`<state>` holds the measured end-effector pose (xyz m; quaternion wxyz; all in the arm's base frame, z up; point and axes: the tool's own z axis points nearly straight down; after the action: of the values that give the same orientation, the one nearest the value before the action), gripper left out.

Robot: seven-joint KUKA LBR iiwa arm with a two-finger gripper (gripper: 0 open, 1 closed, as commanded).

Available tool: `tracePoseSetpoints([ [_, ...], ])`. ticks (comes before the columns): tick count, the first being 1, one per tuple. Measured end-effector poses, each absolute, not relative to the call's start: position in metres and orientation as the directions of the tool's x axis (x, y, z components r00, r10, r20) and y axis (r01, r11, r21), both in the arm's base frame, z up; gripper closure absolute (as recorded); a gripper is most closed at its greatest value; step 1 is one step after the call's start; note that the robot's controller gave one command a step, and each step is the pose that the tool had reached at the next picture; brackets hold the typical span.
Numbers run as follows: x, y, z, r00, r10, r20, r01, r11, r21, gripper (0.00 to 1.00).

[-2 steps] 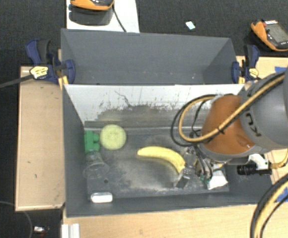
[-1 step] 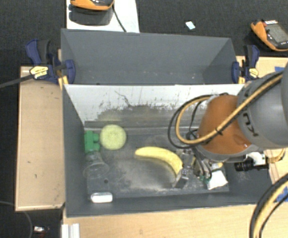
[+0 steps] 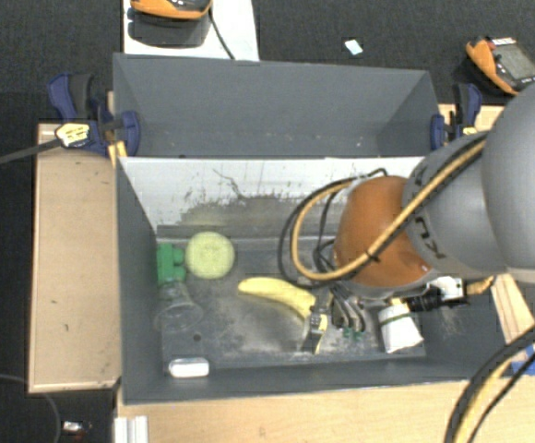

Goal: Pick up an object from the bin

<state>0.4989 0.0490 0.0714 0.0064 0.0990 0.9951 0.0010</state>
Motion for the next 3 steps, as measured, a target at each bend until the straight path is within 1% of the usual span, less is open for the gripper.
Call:
tracePoseSetpoints([
  [1, 0.499, 0.051, 0.071, -0.976, 0.216, -0.011, 0.216, 0.976, 0.008, 0.0],
  [2, 0.501, 0.016, 0.071, -0.953, 0.303, -0.012, 0.303, 0.953, 0.004, 0.0],
  [3, 0.49, 0.01, 0.073, -0.918, 0.397, -0.01, 0.397, 0.918, 0.006, 0.0],
])
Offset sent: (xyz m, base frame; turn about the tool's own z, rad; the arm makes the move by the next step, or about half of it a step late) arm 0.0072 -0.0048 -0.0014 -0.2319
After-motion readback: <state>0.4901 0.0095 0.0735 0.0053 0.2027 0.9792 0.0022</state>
